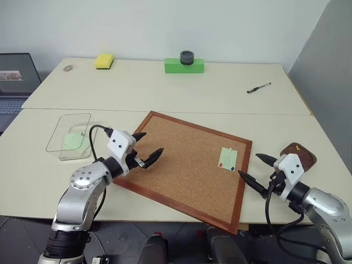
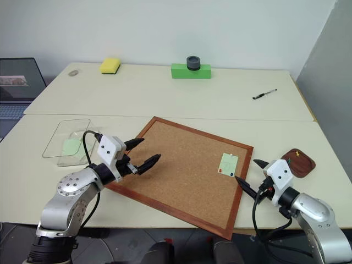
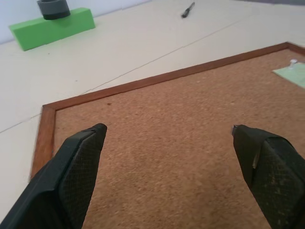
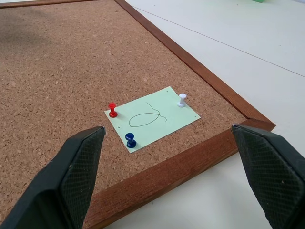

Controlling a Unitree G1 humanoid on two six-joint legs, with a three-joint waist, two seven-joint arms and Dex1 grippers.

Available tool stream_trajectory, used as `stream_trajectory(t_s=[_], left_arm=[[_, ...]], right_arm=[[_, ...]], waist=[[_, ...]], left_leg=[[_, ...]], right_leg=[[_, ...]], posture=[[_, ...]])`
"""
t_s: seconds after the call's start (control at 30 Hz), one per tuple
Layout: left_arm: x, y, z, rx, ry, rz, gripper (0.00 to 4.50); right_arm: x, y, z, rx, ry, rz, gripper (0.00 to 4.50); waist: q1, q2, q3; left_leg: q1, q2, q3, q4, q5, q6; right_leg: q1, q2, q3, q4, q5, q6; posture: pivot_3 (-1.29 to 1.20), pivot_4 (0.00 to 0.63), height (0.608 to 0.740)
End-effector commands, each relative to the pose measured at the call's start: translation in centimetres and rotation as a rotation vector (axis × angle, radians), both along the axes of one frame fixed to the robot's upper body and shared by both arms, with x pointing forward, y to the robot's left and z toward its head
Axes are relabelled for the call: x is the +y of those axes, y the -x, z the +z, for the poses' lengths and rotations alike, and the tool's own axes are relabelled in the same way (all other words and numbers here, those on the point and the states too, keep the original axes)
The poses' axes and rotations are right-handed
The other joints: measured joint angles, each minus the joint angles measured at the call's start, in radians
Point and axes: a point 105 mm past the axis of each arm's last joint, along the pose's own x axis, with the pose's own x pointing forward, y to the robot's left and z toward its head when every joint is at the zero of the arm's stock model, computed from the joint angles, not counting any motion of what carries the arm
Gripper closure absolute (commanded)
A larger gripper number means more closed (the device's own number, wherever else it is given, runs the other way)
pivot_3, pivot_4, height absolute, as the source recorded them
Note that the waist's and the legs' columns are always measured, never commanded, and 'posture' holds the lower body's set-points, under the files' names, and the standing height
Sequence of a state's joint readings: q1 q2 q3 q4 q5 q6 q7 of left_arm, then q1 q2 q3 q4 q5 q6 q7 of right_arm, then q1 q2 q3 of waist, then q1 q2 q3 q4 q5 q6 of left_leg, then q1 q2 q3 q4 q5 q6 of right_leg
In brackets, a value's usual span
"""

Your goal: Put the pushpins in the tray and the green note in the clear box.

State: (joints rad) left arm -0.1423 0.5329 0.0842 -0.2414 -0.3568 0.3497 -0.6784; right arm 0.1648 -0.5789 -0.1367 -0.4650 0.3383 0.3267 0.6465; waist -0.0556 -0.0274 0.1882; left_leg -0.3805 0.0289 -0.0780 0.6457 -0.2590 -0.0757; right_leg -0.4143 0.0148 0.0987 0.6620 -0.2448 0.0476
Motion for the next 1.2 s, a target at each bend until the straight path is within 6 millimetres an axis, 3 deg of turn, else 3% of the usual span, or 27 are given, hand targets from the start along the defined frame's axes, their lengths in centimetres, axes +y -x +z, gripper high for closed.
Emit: stream_trajectory(t_s=[0.03,1.2], left_arm=[[-0.4,0.1,2.1,-0.063,0.031,-0.028,0.03],[-1.7,0.6,1.8,-0.01,0.038,-0.1,0.03]], right_arm=[[0.4,-0.2,1.0,-0.043,-0.013,0.017,0.0],[1.6,-0.6,1.3,-0.064,-0.023,0.053,0.0]], waist=[[0.0,0.0,0.0],[0.0,0.0,0.0]], left_leg=[[0.0,0.0,0.0,0.0,0.0,0.0],[0.0,0.0,0.0,0.0,0.0,0.0]], right_leg=[[0.0,0.0,0.0,0.0,0.0,0.0],[0.0,0.0,0.0,0.0,0.0,0.0]], posture=[[0.0,0.15,0.74],[0.0,0.15,0.74]])
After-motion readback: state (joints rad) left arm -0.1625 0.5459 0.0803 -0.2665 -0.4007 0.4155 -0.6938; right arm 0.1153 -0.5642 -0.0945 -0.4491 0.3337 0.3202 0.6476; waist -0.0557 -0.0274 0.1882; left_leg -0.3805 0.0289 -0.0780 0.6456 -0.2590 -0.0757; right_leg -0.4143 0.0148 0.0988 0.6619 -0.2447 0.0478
